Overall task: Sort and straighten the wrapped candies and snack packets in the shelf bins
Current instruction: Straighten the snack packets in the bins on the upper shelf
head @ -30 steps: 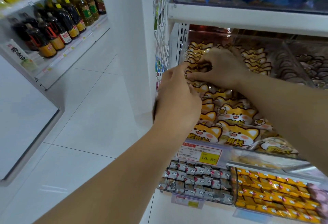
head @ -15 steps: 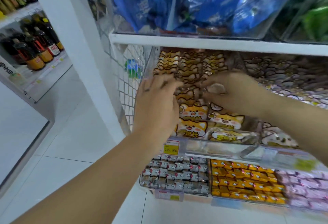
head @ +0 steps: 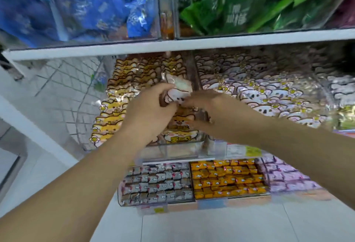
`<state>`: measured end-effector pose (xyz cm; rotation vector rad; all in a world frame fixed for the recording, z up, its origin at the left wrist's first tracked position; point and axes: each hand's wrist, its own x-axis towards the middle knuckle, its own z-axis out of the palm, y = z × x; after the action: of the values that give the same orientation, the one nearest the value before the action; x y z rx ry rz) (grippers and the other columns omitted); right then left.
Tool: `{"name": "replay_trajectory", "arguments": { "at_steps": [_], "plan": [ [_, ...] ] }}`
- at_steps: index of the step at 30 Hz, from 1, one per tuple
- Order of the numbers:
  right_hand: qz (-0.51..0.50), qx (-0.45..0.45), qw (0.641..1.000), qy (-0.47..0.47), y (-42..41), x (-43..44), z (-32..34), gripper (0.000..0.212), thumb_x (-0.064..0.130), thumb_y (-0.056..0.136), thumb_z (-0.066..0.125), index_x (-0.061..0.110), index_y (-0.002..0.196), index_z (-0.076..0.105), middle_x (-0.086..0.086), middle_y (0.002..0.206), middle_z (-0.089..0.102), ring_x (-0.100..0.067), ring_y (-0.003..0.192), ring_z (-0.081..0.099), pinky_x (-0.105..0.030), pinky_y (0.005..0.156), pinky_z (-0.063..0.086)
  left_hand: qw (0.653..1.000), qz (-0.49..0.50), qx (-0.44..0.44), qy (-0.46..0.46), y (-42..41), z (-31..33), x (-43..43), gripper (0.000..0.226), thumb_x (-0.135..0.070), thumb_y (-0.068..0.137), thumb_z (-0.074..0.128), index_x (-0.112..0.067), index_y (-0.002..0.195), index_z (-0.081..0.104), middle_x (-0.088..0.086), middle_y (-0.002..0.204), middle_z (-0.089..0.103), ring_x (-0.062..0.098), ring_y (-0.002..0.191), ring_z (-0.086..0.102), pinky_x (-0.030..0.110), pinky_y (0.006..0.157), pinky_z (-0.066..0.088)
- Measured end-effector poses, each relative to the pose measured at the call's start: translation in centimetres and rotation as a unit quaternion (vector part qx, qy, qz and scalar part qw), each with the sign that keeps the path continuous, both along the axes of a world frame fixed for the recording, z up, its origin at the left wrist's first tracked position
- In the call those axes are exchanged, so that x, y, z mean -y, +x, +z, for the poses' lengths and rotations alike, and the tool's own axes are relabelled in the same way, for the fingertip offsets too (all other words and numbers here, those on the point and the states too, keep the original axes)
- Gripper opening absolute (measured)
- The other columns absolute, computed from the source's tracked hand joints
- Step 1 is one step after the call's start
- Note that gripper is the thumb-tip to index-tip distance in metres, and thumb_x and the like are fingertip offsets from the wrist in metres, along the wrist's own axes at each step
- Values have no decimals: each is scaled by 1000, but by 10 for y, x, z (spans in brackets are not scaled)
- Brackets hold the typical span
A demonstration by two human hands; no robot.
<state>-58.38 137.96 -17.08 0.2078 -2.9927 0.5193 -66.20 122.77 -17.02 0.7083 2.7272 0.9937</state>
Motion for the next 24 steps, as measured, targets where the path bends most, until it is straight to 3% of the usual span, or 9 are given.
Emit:
{"name": "replay_trajectory", "arguments": {
  "at_steps": [2,6,8,10,13,16,19,22,24],
  "plan": [
    [-20,2,998,-53,5,0,2,50,25,89,61,28,137,45,-1,129,54,-15,111,53,-29,95,44,998,19,4,60,5,0,-6,30,-24,91,55,-38,117,59,-12,109,57,9,74,54,19,62,42],
    [-37,-20,993,-111,15,-5,2,61,25,87,63,31,141,35,6,139,47,-13,117,51,-30,98,43,977,65,-41,198,26,4,-17,26,-13,94,52,-31,108,65,-15,94,63,-6,59,53,6,51,36],
    [-41,-35,990,-127,21,-9,4,69,30,85,66,31,144,29,11,143,39,-5,120,45,-20,98,36,961,62,-52,264,40,12,-24,27,-8,93,51,-25,108,65,-17,88,63,-7,60,54,5,53,38],
    [-54,-59,987,-139,27,-14,6,71,35,83,67,31,143,29,13,139,40,3,109,43,-14,90,35,945,45,-36,321,53,21,-33,27,-4,93,50,-22,107,65,-11,91,66,-11,63,57,3,57,40],
    [-100,-102,967,-210,32,-26,10,48,28,90,60,29,135,45,11,125,51,2,88,57,-9,76,47,931,25,5,365,66,30,-48,27,-4,92,51,-24,104,65,-5,87,71,-7,75,65,4,64,44],
    [-137,-124,940,-287,40,-41,14,29,19,95,52,27,122,59,9,106,63,-3,84,65,-13,72,51,924,3,32,382,77,35,-63,25,-4,92,52,-25,100,65,-8,84,70,-3,82,67,7,68,46],
    [-177,-151,922,-310,54,-59,17,28,11,96,49,22,118,63,7,91,67,-2,78,64,-18,71,53,930,-19,41,365,85,33,-78,24,-9,93,53,-26,106,63,-5,94,70,-1,88,66,14,76,50],
    [-206,-164,913,-313,73,-81,20,26,10,96,49,22,112,65,12,83,66,1,76,64,-15,68,53,951,-49,16,304,93,26,-92,30,-21,91,60,-31,118,54,-9,93,62,4,90,62,20,84,50],
    [-224,-155,906,-325,87,-96,21,20,11,96,48,19,105,65,12,79,64,7,64,62,-9,56,47,971,-55,-19,230,95,19,-102,40,-32,86,64,-37,123,49,-13,98,49,6,96,56,25,90,48]
  ]
}}
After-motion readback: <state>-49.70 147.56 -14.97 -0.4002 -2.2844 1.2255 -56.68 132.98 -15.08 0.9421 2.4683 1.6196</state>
